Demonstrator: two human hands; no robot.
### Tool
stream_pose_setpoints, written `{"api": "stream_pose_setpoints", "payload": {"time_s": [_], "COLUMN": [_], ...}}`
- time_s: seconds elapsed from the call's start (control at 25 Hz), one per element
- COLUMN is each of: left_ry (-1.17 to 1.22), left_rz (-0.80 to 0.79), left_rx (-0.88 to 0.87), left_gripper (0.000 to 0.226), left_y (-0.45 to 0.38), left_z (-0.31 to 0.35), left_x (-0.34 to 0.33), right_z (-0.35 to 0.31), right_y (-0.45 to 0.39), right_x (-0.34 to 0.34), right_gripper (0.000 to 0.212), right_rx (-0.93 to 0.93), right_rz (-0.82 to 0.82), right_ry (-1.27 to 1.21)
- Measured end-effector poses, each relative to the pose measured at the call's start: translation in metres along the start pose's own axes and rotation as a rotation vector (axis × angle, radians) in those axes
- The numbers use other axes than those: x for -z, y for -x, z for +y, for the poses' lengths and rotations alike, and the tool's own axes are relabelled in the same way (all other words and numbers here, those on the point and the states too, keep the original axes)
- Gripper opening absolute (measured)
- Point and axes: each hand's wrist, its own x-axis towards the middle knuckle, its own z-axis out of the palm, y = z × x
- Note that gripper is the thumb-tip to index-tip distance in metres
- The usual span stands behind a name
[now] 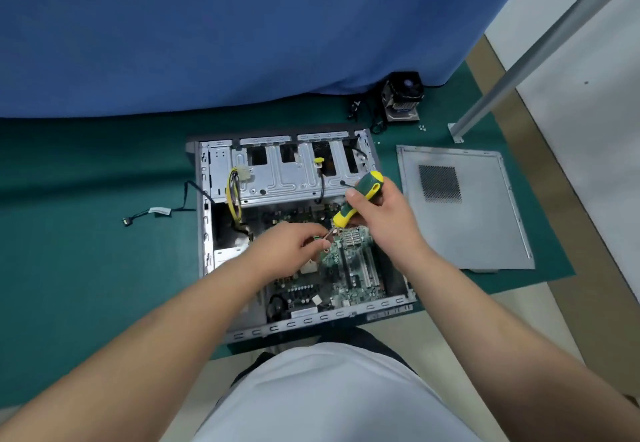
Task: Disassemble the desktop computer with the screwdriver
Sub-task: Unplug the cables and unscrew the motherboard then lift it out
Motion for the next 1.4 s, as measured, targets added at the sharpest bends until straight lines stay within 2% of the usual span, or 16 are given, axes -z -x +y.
{"api": "stream_pose_setpoints", "payload": {"time_s": [0.12,0.24,0.36,0.56,0.72,0.88,1.08,1.28,1.4], "left_ry": [-0.309,-0.442,-0.341,-0.296,-0.168,0.047,-0.074,-0.251,-0.352], "left_rz": [-0.106,-0.191,-0.137,-0.077,-0.027,0.092,0.238,0.421,0.452], "left_rx": [0.033,-0.072,-0.177,-0.265,-0.310,-0.181,-0.132,-0.003,0.030], "left_gripper": [0.040,0.047,0.050,0.025,0.017,0.016,0.010,0.010,0.013], "left_y": [0.019,0.048,0.069,0.083,0.092,0.094,0.068,0.046,0.042], "left_z": [-0.019,-0.035,-0.041,-0.046,-0.049,-0.067,-0.070,-0.063,-0.064], "left_x": [0.004,0.003,0.000,-0.005,-0.002,0.019,0.022,0.003,-0.004], "right_z": [0.010,0.020,0.026,0.025,0.027,0.032,0.043,0.050,0.056], "right_y": [0.014,0.024,0.031,0.036,0.040,0.047,0.048,0.049,0.050], "right_x": [-0.004,-0.009,-0.017,-0.026,-0.031,-0.034,-0.055,-0.059,-0.057], "right_gripper": [0.036,0.023,0.015,0.016,0.021,0.020,0.022,0.033,0.033], "right_rx": [0.034,0.028,0.043,0.048,0.034,0.026,0.003,0.103,0.138], "right_rz": [0.010,-0.003,-0.003,-0.016,-0.033,-0.066,-0.142,-0.261,-0.299], "right_ry": [0.066,0.072,0.046,0.045,0.087,0.068,0.135,0.333,0.414]}}
